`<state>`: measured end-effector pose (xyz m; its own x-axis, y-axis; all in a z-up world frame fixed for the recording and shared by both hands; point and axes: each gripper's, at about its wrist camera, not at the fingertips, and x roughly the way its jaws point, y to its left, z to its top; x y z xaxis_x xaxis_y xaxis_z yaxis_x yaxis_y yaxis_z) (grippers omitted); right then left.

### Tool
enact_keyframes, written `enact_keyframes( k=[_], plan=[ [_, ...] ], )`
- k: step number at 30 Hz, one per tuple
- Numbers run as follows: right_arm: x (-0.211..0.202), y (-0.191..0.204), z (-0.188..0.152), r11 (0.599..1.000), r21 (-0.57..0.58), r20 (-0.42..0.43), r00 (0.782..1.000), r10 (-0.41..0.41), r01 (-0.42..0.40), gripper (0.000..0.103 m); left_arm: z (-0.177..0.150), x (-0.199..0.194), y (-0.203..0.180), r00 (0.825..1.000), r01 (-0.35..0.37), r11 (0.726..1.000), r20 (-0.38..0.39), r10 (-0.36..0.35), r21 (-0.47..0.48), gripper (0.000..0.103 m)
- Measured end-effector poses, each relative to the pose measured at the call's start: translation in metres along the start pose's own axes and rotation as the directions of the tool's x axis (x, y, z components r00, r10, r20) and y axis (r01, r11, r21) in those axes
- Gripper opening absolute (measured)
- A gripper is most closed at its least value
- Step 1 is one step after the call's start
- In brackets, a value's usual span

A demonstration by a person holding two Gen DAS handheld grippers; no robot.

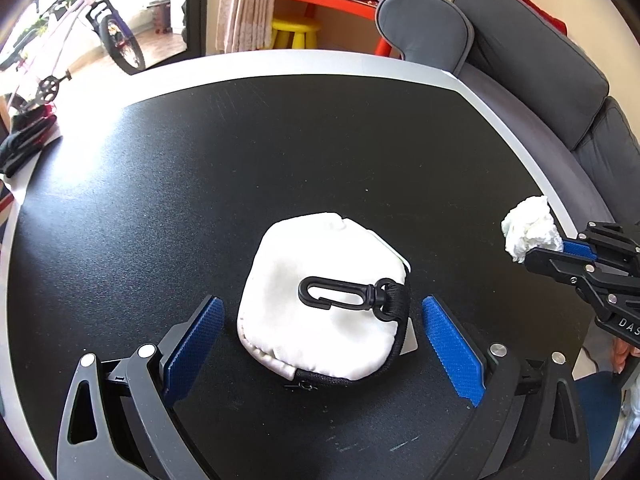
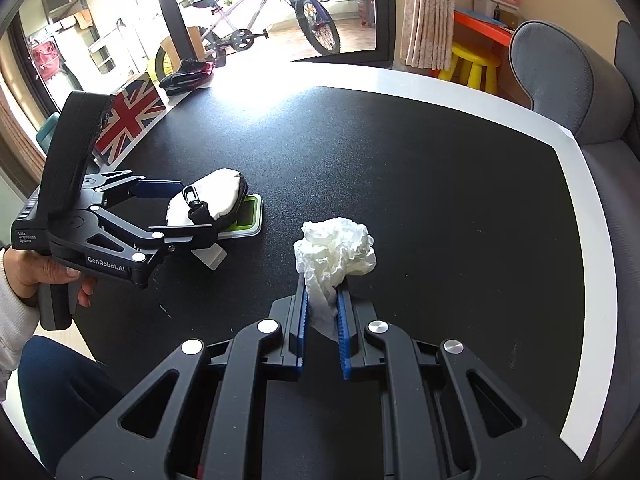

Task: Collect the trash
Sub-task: 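Grasp the white zippered pouch with the left gripper while the right holds the tissue, then carry tissue and pouch over the pink bin and open both grippers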

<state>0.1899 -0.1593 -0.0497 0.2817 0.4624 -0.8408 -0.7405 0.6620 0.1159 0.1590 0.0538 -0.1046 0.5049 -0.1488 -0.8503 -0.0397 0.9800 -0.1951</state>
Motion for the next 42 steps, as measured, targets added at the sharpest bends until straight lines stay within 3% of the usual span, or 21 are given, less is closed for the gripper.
enact_keyframes(
  k=[1,5,14,22,32,42],
  plan=[
    [0.001,0.0,0.0,1.0,0.0,0.0,1.0,0.001,-0.001,0.012,-0.001,-0.002,0.0,1.0,0.001,1.0,0.001,-0.001,0.001,0.081],
    [0.002,0.002,0.001,1.0,-0.003,0.001,1.0,0.003,-0.003,0.012,-0.005,-0.007,0.0,1.0,-0.011,1.0,0.014,0.011,0.005,0.077],
    [-0.009,0.009,-0.001,1.0,-0.015,0.02,1.0,0.004,-0.004,0.012,-0.009,-0.034,-0.008,0.996,-0.032,0.999,0.079,0.03,0.022,0.076],
    [-0.038,0.027,-0.012,0.999,-0.041,0.057,0.998,0.002,0.001,0.012,-0.033,-0.087,-0.035,0.988,-0.033,0.998,0.15,0.024,0.061,0.075],
    [-0.09,0.055,-0.061,0.998,-0.064,0.102,0.995,0.02,-0.013,0.012,-0.09,-0.138,-0.071,0.98,-0.022,0.995,0.197,0.002,0.098,0.075],
    [-0.123,0.079,-0.125,0.997,-0.06,0.089,0.995,0.054,-0.049,0.012,-0.144,-0.152,-0.098,0.983,0.015,0.994,0.178,-0.033,0.106,0.075]
  ],
)
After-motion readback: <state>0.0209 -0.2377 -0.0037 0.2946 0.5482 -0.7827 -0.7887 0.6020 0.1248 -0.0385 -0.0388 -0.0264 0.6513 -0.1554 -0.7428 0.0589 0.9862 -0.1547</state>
